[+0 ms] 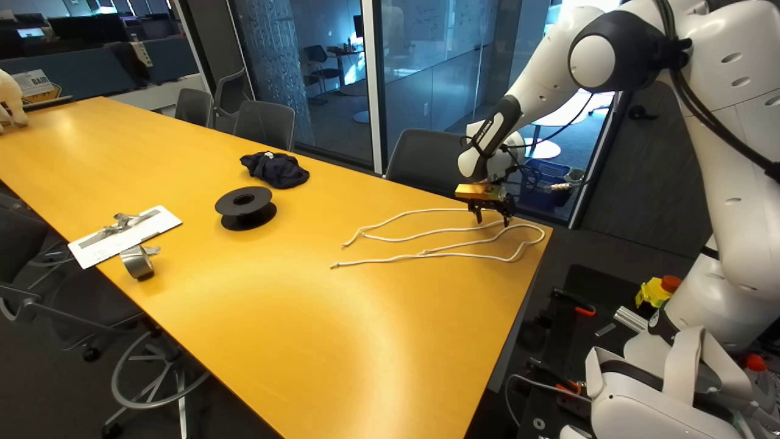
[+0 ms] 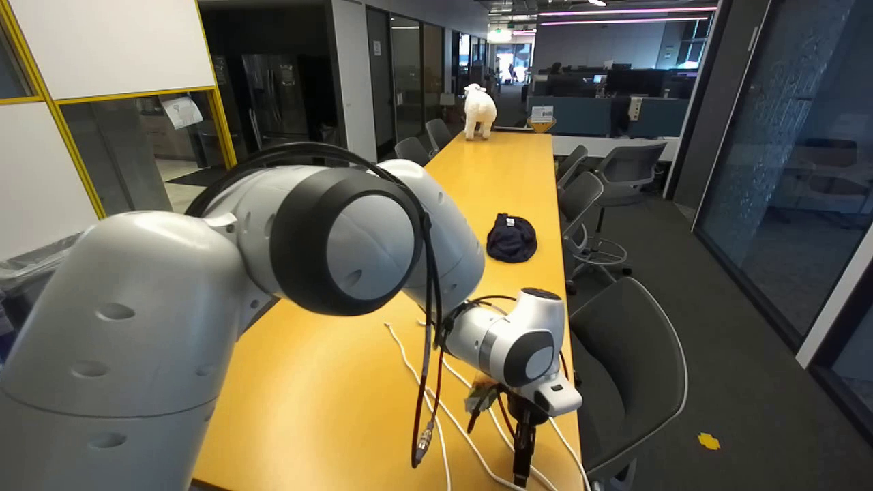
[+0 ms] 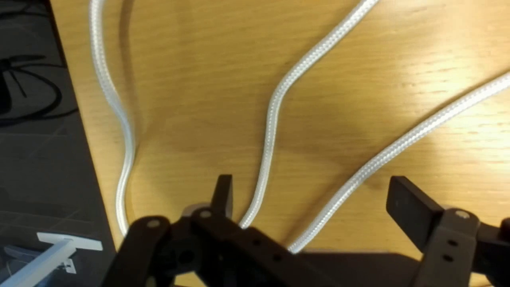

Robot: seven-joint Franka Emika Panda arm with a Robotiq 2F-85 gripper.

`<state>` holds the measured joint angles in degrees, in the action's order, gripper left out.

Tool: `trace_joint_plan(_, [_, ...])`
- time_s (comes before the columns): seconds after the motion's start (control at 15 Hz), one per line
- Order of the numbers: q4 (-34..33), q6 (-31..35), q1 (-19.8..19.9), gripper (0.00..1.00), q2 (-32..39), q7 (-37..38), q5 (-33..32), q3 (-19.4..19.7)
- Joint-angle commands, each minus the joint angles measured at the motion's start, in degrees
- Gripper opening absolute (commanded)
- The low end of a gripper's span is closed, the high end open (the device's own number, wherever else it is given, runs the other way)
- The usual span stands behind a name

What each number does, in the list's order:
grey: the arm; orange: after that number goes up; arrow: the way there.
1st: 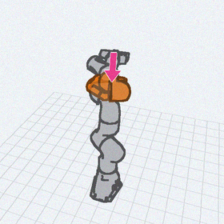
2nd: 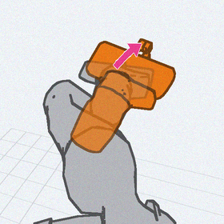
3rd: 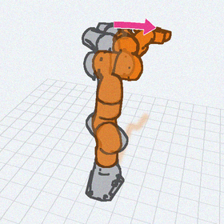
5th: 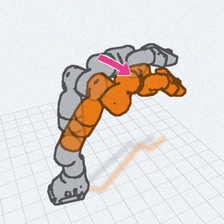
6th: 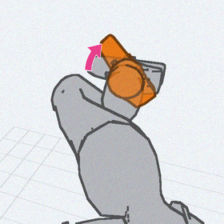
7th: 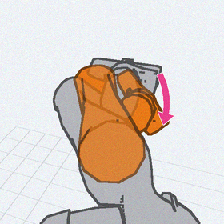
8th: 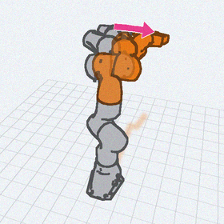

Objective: Untangle the two ropes on the table.

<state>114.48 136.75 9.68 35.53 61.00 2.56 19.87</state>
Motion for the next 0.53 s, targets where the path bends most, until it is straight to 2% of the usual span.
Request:
trace_joint_plan(0.0, [7.05, 2.82, -2.92, 1.00, -9.98, -5.14, -5.35, 1.07])
trace_joint_plan(0.47, [21.92, -0.02, -6.21, 1.00, -31.66, -14.25, -14.77, -2.23])
